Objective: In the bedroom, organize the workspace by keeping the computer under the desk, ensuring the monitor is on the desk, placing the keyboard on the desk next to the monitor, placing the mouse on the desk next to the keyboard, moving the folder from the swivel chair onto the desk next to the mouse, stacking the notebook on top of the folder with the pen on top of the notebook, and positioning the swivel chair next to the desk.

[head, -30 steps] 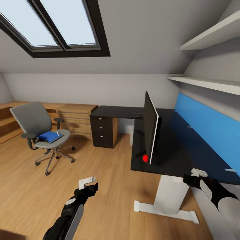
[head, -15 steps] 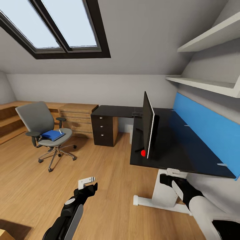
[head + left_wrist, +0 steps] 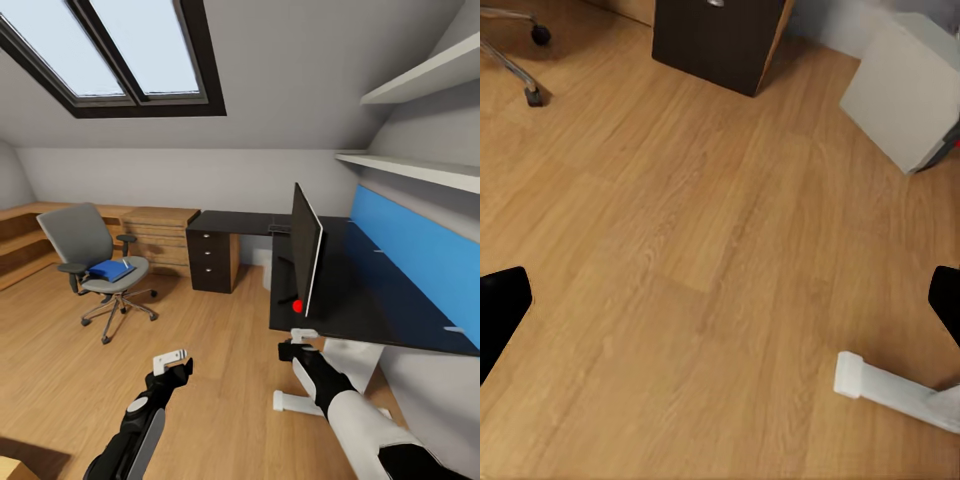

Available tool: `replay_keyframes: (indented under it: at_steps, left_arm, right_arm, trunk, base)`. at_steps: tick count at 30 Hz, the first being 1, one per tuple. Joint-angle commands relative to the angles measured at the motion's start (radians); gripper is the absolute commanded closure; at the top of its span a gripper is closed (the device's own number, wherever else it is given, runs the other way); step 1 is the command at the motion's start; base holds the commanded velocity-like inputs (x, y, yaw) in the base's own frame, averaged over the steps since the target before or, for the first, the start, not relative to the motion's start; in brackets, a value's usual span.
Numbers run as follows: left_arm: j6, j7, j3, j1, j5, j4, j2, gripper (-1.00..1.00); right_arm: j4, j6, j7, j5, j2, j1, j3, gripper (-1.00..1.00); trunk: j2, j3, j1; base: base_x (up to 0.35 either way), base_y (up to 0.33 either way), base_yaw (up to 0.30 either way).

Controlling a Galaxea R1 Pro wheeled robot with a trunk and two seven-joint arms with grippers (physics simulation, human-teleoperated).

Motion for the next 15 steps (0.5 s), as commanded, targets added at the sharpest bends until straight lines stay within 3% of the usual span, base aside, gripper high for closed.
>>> replay_keyframes:
  at_steps: [1,4,9,15]
  left_arm:
    - [-0.001,0.008,-0.002,-0.001,0.011,-0.001,0.001,-1.0]
    - [-0.007,0.008,-0.002,-0.001,0.011,-0.001,0.001,-1.0]
    - [-0.01,0.008,-0.001,-0.001,0.011,-0.001,0.001,-1.0]
    - [-0.011,0.008,0.002,-0.001,0.011,-0.001,0.001,-1.0]
  right_arm:
    - [-0.03,0.009,-0.033,-0.01,0.007,0.008,0.009,1.0]
    - [-0.082,0.027,-0.061,-0.007,0.017,0.039,0.024,1.0]
    - [-0.279,0.096,-0.081,-0.004,0.023,0.133,0.086,1.0]
    - [-0.455,0.124,-0.126,-0.003,0.023,0.225,0.1,1.0]
  trunk:
    - [-0.001,-0.001,0.0]
    - [-0.001,-0.001,0.0]
    - [-0.001,-0.001,0.0]
    - [-0.001,-0.001,0.0]
  base:
    - [0.0,0.323,0.0]
    - [0.0,0.328,0.0]
    - [0.0,0.334,0.0]
    - [0.0,0.336,0.0]
